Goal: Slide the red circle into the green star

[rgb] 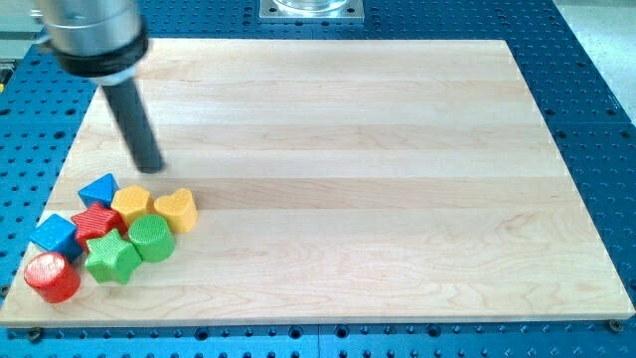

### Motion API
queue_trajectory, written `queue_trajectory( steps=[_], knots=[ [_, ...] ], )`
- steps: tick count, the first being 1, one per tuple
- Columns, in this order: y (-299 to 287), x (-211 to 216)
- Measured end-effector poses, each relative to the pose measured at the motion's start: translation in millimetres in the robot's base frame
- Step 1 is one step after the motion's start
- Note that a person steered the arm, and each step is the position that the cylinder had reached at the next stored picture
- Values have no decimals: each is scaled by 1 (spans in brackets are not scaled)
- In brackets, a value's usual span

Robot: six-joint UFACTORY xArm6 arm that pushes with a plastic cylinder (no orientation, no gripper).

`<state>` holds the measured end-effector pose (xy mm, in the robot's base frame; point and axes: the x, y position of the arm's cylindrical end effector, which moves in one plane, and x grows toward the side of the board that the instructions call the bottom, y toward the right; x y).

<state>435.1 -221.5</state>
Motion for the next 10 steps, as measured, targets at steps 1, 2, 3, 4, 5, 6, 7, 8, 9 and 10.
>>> queue_trajectory(
  steps=[1, 2, 3, 4, 5, 6, 7, 8, 9, 10],
  knots=[
    [-76, 15],
    [-82, 19],
    [-83, 24],
    [-83, 47],
    [-83, 94],
    [-83, 177],
    [-79, 181],
    [-37, 180],
    [-11, 180],
    [11, 173]
  ],
)
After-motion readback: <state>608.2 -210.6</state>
